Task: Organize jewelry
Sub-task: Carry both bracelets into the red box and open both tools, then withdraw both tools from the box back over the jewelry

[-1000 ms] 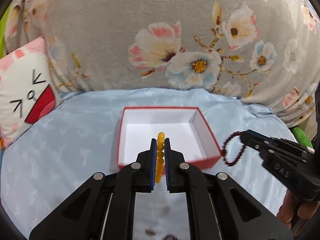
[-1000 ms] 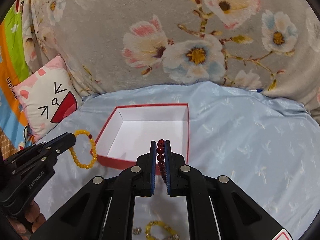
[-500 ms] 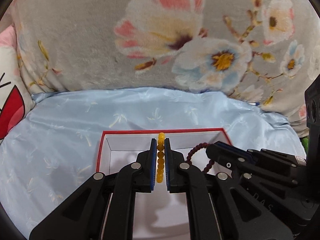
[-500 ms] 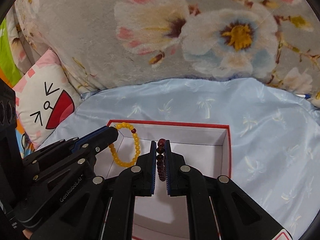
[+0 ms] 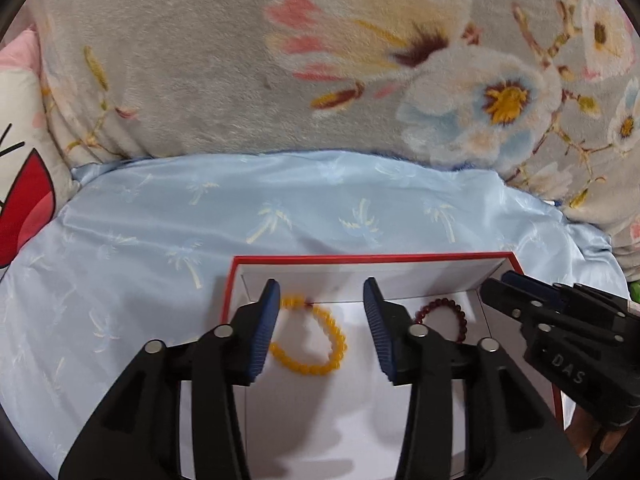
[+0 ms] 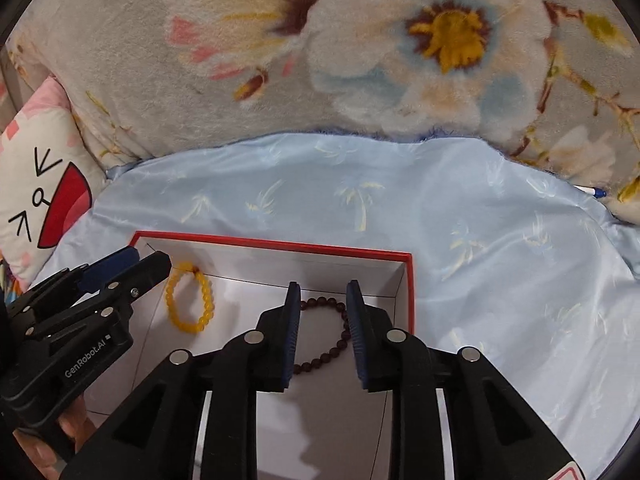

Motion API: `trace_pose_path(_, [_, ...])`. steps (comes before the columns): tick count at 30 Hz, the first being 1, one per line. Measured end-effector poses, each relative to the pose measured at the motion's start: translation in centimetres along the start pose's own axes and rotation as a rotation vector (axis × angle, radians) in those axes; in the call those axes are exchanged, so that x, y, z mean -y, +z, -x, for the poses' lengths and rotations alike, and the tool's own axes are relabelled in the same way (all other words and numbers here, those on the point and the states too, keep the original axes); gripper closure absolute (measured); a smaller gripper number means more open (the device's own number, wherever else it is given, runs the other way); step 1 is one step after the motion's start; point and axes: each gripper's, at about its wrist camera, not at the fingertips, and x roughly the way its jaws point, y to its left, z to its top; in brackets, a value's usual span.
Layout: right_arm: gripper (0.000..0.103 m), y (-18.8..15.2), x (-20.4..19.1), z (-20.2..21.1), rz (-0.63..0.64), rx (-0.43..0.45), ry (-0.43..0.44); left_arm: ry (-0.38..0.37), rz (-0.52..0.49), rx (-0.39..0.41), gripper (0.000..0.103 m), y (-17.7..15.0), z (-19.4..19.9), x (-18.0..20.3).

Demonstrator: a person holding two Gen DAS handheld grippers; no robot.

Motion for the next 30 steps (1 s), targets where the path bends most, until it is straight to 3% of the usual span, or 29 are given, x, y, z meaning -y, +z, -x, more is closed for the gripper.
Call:
trace_pose_path(14, [0.070, -3.6, -0.7, 7.4, 0.029, 0.120, -0.035, 0.138, -0.040, 0.132, 0.055, -2.1, 6.5, -0.3])
trace_pose_path(21, [0.069, -8.0, -0.8, 11.2, 0.035, 0.139, -0.042, 0.137, -0.040, 0.136, 0.055, -5.7, 10.2, -0.3])
trace_pose_path(30, [0.069, -14.8, -0.9, 14.6, 0.013, 0.098, -0.039, 0.141, -0.020, 0.095, 0.055, -12.0, 13.6, -0.6])
